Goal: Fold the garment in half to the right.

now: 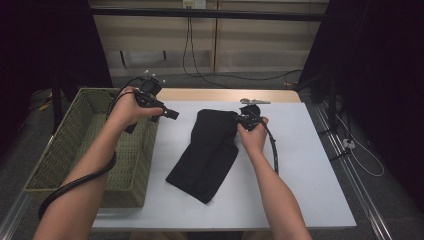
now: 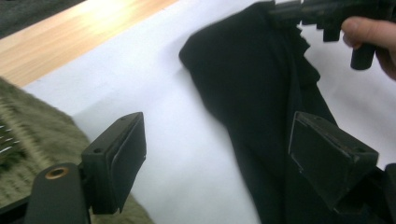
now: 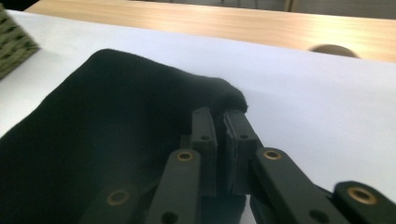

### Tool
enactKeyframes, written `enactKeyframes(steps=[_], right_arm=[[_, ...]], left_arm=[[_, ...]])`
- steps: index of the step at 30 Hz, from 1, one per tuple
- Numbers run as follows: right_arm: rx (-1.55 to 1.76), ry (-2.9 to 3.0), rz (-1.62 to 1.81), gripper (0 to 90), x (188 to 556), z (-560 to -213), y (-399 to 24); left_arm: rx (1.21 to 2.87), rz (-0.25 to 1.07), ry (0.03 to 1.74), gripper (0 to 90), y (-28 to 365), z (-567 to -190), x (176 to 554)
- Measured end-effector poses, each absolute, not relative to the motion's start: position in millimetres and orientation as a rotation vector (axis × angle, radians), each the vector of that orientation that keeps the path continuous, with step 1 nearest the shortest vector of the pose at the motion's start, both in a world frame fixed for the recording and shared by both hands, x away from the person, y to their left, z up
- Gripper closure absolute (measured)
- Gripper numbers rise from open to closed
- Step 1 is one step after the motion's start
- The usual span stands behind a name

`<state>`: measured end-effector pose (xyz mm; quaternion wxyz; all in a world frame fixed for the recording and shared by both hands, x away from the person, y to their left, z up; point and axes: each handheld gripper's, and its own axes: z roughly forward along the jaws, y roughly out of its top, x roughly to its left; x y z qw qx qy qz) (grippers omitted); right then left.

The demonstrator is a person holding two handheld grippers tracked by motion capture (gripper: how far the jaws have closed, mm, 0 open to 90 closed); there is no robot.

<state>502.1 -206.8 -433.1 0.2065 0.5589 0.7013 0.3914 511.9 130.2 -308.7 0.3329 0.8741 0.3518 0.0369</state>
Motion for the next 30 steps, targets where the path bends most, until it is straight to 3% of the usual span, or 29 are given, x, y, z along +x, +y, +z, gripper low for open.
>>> enactKeyframes(steps=[10, 30], right_arm=[[1.652, 1.877, 1.026, 84.1, 473.2, -443.4, -272.4], [1.715, 1.793, 1.003, 84.1, 417.6, -446.7, -312.8]], left_arm=[[2.299, 0.059, 0.874, 18.9, 108.7, -319.3, 503.4], [2.304, 0.007, 0.807, 18.5, 67.8, -339.6, 481.0]])
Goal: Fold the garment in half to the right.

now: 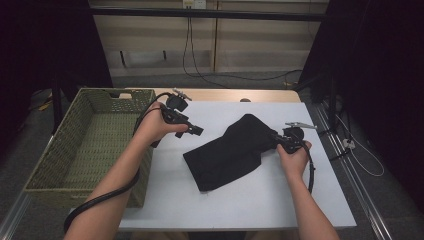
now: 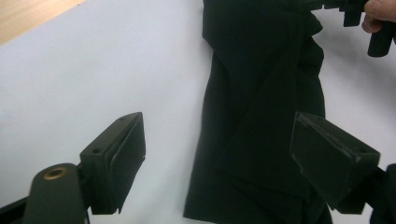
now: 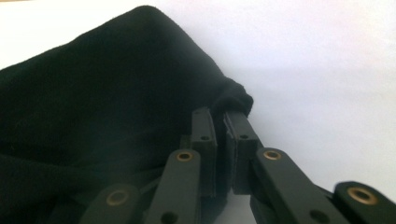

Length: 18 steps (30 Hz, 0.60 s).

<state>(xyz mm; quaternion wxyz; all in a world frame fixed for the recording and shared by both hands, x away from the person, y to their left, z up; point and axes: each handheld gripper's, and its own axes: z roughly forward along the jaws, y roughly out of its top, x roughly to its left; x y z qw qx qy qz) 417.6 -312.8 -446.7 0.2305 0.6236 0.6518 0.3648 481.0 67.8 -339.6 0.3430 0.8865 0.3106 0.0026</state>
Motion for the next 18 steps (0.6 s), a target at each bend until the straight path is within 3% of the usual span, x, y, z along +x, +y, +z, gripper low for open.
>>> enactKeyframes(steps=[5, 8, 9, 18], right_arm=[[1.736, 1.791, 1.033, 82.2, 408.3, -445.0, -316.9], [1.756, 1.817, 1.028, 74.2, 408.0, -447.3, -317.2], [1.740, 1.802, 1.018, 64.1, 408.4, -445.9, -320.0], [1.692, 1.781, 1.027, 55.1, 428.6, -434.7, -333.7]], left_arm=[[2.298, -0.015, 0.797, 18.4, 60.1, -349.2, 476.5], [2.289, -0.033, 0.798, 18.3, 54.9, -356.1, 473.8], [2.283, -0.044, 0.804, 18.3, 52.9, -359.3, 472.6], [2.294, -0.078, 0.803, 18.2, 48.9, -373.3, 472.3]])
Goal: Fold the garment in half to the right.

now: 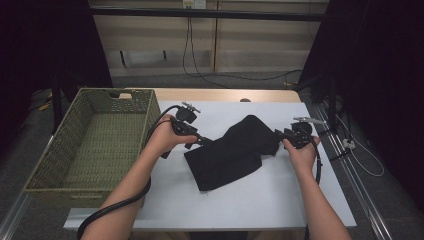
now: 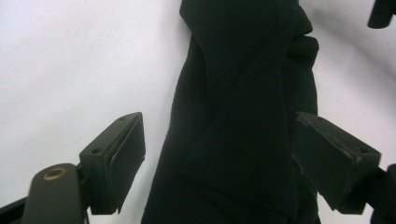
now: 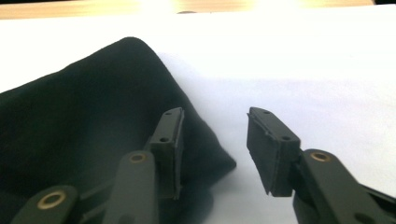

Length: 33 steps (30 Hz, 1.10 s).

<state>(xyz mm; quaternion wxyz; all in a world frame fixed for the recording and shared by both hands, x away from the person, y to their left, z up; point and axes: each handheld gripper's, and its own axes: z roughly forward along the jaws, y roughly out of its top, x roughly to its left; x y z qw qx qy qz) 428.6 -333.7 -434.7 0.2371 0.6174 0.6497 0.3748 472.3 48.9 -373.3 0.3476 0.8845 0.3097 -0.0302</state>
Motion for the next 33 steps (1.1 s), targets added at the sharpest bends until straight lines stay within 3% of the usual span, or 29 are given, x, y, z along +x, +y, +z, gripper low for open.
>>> enactKeyframes(steps=[7, 8, 10, 15, 21, 28, 30, 31, 32, 33], right_arm=[[1.772, 1.882, 0.968, 55.3, 440.4, -454.3, -328.2], [1.772, 1.882, 0.968, 60.8, 440.4, -454.3, -328.2], [1.725, 1.851, 1.009, 87.0, 434.7, -450.4, -327.9], [1.697, 1.879, 1.008, 88.7, 430.4, -437.5, -325.5], [1.757, 1.895, 1.078, 88.8, 416.1, -424.2, -327.3], [1.771, 1.916, 0.979, 87.4, 413.5, -450.0, -329.2], [1.783, 1.899, 1.001, 80.5, 415.6, -454.4, -331.2], [1.784, 1.894, 0.988, 73.2, 416.6, -454.4, -332.1], [1.743, 1.893, 0.924, 59.0, 418.7, -453.6, -333.2], [1.743, 1.893, 0.924, 59.0, 418.7, -453.6, -333.2]], left_arm=[[2.293, -0.077, 0.810, 18.2, 50.8, -376.6, 471.7], [2.293, -0.077, 0.814, 18.2, 50.9, -377.3, 471.2], [2.300, -0.074, 0.811, 18.3, 52.2, -378.2, 471.1], [2.300, -0.066, 0.811, 18.3, 53.3, -378.0, 469.6], [2.302, -0.068, 0.806, 18.4, 53.5, -379.1, 468.1], [2.304, -0.071, 0.802, 18.4, 51.3, -381.0, 464.7], [2.305, -0.068, 0.802, 18.3, 50.6, -381.6, 463.7], [2.304, -0.067, 0.799, 18.4, 50.7, -382.0, 463.3], [2.305, -0.066, 0.797, 18.4, 51.2, -382.4, 463.0], [2.304, -0.067, 0.794, 18.4, 51.8, -382.9, 462.9]])
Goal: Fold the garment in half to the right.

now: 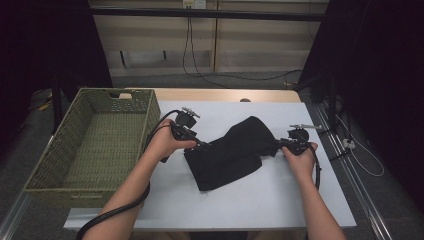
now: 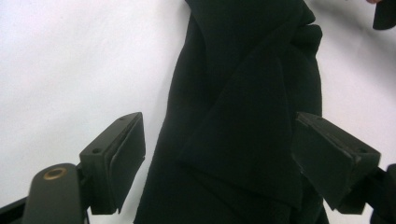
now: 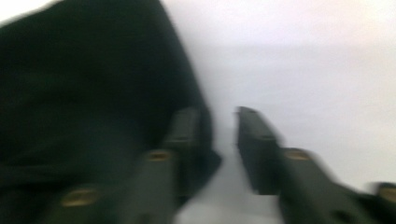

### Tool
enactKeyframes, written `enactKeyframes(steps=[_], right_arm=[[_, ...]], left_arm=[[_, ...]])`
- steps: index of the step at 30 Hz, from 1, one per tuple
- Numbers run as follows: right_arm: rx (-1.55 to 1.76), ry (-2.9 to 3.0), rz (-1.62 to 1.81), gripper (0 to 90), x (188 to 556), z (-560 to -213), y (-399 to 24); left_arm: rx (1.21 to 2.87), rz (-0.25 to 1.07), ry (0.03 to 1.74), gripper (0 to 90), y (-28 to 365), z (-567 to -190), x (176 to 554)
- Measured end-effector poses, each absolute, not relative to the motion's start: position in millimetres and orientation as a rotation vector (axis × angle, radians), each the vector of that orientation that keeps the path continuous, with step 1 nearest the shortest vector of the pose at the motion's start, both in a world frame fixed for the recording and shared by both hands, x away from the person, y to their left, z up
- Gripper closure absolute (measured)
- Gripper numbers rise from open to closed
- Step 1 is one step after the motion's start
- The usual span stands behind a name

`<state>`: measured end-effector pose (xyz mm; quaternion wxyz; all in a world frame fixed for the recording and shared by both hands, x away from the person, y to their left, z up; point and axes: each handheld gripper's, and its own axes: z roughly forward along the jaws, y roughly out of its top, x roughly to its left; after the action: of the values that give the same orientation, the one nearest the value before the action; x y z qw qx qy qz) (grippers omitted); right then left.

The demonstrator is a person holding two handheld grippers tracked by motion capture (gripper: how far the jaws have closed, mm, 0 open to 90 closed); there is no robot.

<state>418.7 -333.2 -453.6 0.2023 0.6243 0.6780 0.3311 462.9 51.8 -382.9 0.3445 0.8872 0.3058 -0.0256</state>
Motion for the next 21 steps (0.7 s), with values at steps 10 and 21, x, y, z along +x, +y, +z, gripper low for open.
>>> enactKeyframes(steps=[10, 21], right_arm=[[1.789, 1.894, 1.074, 57.8, 417.2, -461.9, -324.5], [1.773, 1.891, 1.152, 83.3, 407.4, -462.7, -325.2]], left_arm=[[2.300, -0.051, 0.798, 18.3, 55.2, -391.2, 456.4], [2.294, 0.018, 0.812, 16.4, 52.9, -407.6, 439.6]])
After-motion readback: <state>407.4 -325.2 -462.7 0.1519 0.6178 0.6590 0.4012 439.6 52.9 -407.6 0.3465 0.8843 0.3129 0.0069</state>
